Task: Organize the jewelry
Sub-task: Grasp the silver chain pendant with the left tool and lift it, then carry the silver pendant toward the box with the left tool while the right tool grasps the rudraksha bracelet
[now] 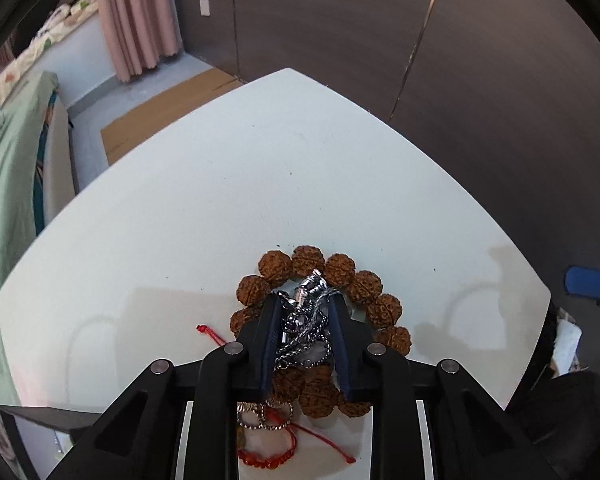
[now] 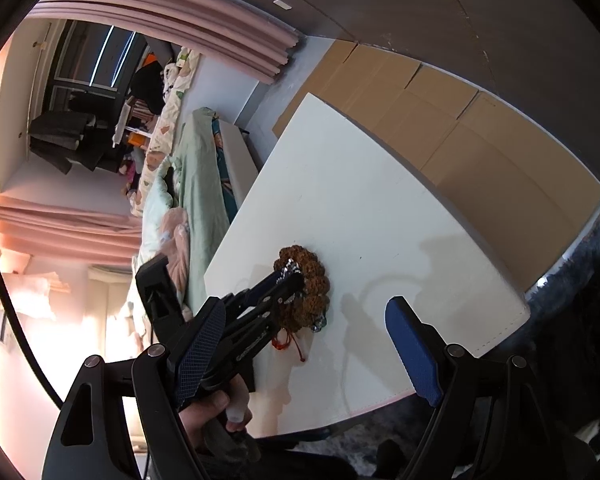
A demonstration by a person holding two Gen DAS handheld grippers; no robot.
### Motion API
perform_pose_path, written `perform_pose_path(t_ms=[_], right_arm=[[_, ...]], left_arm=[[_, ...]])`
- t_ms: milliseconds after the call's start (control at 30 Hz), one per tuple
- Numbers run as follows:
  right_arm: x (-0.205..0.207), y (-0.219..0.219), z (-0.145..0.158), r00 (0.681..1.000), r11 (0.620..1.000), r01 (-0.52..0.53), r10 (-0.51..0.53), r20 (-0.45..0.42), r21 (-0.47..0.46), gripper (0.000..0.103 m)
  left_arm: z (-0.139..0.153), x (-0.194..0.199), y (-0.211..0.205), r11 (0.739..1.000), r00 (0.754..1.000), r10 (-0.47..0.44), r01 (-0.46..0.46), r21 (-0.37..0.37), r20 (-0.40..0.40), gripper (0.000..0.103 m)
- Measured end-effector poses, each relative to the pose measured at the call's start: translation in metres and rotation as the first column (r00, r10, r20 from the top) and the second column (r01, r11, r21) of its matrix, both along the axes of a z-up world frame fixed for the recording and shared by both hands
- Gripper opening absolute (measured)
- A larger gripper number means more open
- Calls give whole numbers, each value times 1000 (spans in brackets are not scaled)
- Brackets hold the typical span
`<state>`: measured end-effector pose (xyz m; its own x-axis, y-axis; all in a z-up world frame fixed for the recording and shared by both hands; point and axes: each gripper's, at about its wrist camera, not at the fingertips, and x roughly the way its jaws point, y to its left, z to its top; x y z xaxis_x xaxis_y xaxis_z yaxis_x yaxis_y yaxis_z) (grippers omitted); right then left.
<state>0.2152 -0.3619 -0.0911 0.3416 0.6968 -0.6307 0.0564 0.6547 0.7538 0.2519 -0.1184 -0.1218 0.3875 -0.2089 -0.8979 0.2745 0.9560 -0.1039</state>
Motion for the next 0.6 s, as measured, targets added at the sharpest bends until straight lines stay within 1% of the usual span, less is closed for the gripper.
perform_pose_path(t_ms=[67,167,233,333,467,500,600], right_arm=[[0,1,-1,1000,1000,-4,4,0,-6,83],[2,5,-3,1000,1000,-13,13,1,-23,83],[3,9,-8,1000,999,-26,26,-7,-32,83],[6,17,-15,998,998,-51,49,-35,-33,83],[11,26,-20,997,996,-74,72,-37,-47,82],[12,29,-20,996,996,-77,75,-36,-53,82],[16,37,-25,995,994,-89,86,-42,-66,75]], left_arm=[[-1,4,6,999,1000,19,-20,-35,-20,24],[-3,5,5,1000,1000,22,-22,-10,-18,18],[-1,6,5,999,999,34,-34,-15,-19,15],[6,-1,12,996,999,50,-51,-70,-14,15],[23,-9,15,993,998,53,-51,-105,19,15],[29,-11,16,992,998,60,-56,-117,29,15],[45,-17,24,986,995,77,-67,-150,58,15]])
